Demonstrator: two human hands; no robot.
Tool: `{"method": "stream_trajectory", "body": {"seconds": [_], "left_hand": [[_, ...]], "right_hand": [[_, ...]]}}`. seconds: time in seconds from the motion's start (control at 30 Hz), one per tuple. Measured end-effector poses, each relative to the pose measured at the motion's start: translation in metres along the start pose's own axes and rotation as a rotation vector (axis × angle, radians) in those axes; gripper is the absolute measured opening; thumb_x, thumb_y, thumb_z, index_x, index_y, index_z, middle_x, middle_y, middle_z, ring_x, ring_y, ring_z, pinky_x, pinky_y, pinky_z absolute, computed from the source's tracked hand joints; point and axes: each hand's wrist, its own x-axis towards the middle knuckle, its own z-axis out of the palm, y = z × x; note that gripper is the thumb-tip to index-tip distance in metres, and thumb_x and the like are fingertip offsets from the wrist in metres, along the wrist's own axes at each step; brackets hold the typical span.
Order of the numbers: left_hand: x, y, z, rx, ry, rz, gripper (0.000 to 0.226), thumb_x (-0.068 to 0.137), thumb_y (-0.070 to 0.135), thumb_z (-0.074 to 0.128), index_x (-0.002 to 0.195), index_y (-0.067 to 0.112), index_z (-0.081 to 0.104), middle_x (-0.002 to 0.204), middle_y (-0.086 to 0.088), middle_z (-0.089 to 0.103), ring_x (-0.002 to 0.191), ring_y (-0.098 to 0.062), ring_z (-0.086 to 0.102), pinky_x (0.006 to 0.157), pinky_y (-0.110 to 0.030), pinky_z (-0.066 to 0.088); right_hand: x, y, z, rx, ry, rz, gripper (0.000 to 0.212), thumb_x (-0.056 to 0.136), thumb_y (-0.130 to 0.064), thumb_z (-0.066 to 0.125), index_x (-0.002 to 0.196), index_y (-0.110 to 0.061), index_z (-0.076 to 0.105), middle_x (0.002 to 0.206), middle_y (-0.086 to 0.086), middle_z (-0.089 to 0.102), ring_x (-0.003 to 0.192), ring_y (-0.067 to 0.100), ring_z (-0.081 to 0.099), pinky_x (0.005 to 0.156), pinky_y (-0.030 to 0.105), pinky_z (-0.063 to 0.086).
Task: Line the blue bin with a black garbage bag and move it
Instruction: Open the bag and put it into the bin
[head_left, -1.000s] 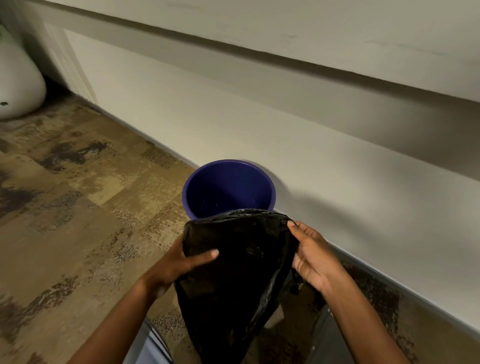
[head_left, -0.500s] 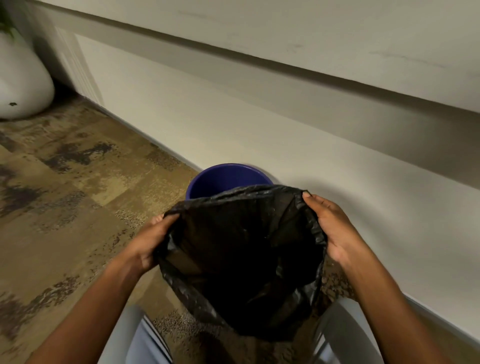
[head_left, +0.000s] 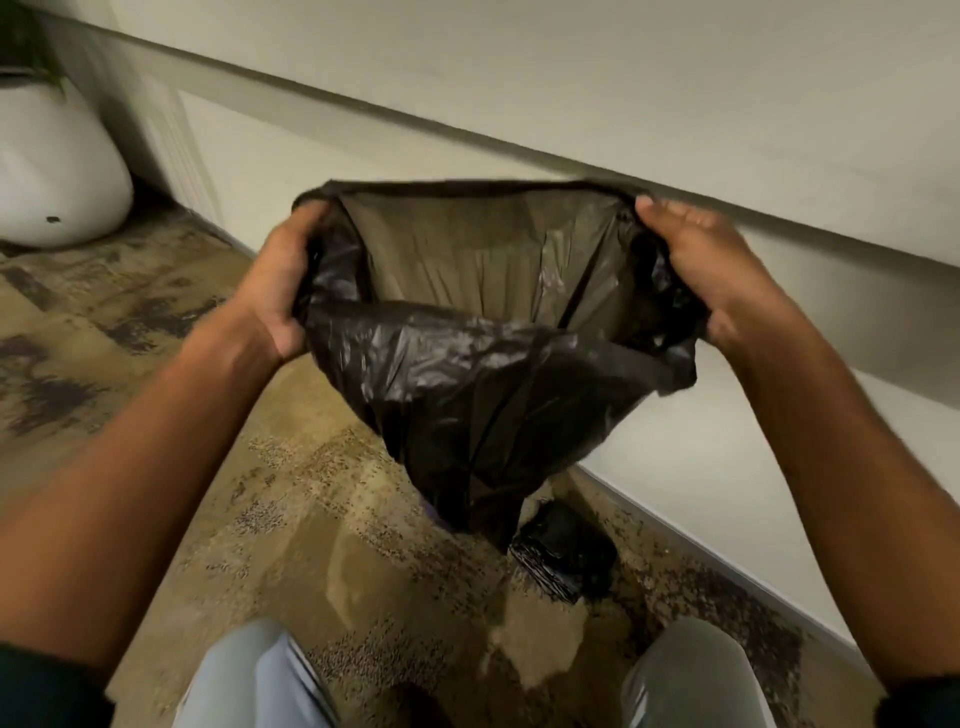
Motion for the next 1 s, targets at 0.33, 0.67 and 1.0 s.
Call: {"method": "stream_trajectory", "body": {"seconds": [0.33,0.67,1.0], "left_hand": [[0.003,0.047,0.023,0.062,-0.007,0.195,0.046,0.097,0.041,0.043,0.097,0.012,0.079,0.101,-0.007,0.076,0.097,-0.021,0.072,0.077,-0.032,0.059],[0.036,-0.021,-0.024,0.492,0.275,0.136,0.038,0.09,0.05,0.058,0.075,0.015,0.066,0.067,0.001,0.07,0.063,-0.017,0.065,0.067,-0.03,0.05],[0.063,-0.105,-0.065,0.628,0.264,0.118,0.046,0.092,0.036,0.063,0.088,-0.009,0.067,0.08,-0.022,0.067,0.067,-0.024,0.062,0.058,-0.031,0.048]], "right_hand": [[0.023,-0.051,0.005,-0.012,0.033,-0.203,0.026,0.095,-0.031,0.057,0.075,-0.017,0.065,0.067,-0.004,0.072,0.063,0.011,0.065,0.065,0.023,0.054],[0.042,0.031,0.007,-0.102,0.067,-0.097,0.027,0.097,-0.027,0.054,0.074,-0.019,0.065,0.077,0.003,0.069,0.068,0.013,0.063,0.068,0.026,0.051],[0.066,0.139,0.014,-0.309,0.106,0.009,0.036,0.096,-0.035,0.054,0.073,-0.007,0.061,0.072,0.009,0.055,0.068,0.019,0.049,0.066,0.031,0.037]]}}
